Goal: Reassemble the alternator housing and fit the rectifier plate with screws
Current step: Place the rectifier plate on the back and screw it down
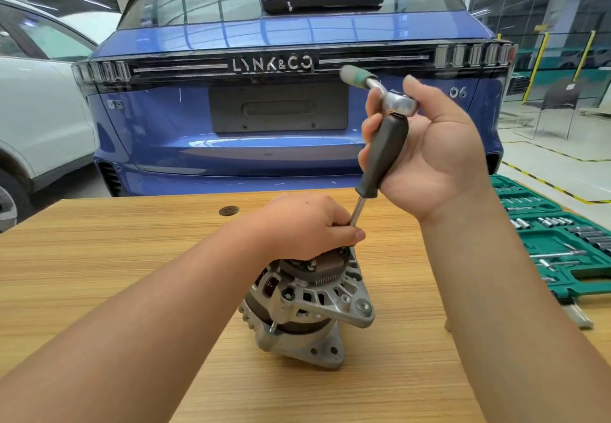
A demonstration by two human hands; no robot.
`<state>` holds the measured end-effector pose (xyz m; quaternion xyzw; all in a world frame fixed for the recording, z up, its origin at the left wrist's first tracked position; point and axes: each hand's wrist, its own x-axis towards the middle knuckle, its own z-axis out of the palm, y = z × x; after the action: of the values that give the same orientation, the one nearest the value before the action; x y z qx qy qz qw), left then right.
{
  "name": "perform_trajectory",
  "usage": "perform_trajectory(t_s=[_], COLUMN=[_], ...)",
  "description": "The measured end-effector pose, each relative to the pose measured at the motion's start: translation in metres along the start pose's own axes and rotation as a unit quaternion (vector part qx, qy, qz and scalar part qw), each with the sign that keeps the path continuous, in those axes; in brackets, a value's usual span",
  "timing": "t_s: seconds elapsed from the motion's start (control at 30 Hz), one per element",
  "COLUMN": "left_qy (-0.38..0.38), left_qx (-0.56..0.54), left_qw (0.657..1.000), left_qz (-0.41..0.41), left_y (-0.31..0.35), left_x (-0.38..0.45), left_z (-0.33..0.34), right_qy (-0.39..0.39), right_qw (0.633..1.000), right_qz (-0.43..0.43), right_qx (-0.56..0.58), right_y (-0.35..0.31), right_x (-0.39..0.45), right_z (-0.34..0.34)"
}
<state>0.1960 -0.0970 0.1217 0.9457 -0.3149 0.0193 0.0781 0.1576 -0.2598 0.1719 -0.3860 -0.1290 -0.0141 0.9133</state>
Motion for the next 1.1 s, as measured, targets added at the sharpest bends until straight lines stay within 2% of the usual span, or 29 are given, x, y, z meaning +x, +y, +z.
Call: perform_trajectory(t_s=[0.13,0.2,0.3,0.33,0.4,0.43,0.47,0.5,0.63,0.7,0.83,0.93,1.1], left_qy=[0.006,0.002,0.0,-0.001,-0.006,-0.009,-0.01,-0.011,-0.016,-0.02,-0.022,-0.022,-0.022], left_qx=[0.0,-0.001,-0.008,-0.011,-0.012,-0.012,-0.012,-0.014,-0.024,-0.028,-0.028,-0.023,-0.01], left_qw=[1.0,1.0,1.0,1.0,1.0,1.0,1.0,1.0,0.999,0.999,0.999,0.999,1.0], left_qz=[-0.003,-0.005,-0.015,-0.018,-0.016,-0.015,-0.014,-0.015,-0.025,-0.028,-0.024,-0.018,-0.013], left_y=[0.001,0.001,0.002,0.002,0.003,0.004,0.004,0.004,0.003,0.003,0.003,0.003,0.003], left_x=[0.001,0.001,0.001,0.001,0.001,0.0,0.0,0.0,0.001,0.001,0.0,-0.001,0.001], left_z=[0.001,0.001,0.001,0.001,0.001,0.0,0.0,-0.001,-0.001,-0.001,-0.002,-0.002,-0.001], right_qy=[0.0,0.013,0.011,0.014,0.034,0.028,0.012,-0.012,-0.133,-0.15,-0.161,-0.127,-0.006], right_qw=[0.997,0.996,0.982,0.968,0.906,0.872,0.853,0.86,0.948,0.963,0.968,0.973,0.964], right_qz=[-0.038,-0.075,-0.187,-0.243,-0.372,-0.415,-0.432,-0.42,-0.255,-0.203,-0.161,-0.163,-0.227], right_qx=[0.063,0.047,-0.017,-0.063,-0.2,-0.259,-0.29,-0.289,-0.134,-0.091,-0.101,-0.101,-0.137], right_y=[0.001,0.008,0.028,0.036,0.044,0.047,0.048,0.047,0.036,0.031,0.027,0.026,0.028], right_x=[0.003,0.002,0.002,0.002,0.003,0.004,0.004,0.004,0.002,0.003,0.005,0.008,0.01], right_z=[0.001,0.001,0.003,0.005,0.003,0.0,-0.004,-0.007,-0.012,-0.013,-0.01,-0.008,-0.004])
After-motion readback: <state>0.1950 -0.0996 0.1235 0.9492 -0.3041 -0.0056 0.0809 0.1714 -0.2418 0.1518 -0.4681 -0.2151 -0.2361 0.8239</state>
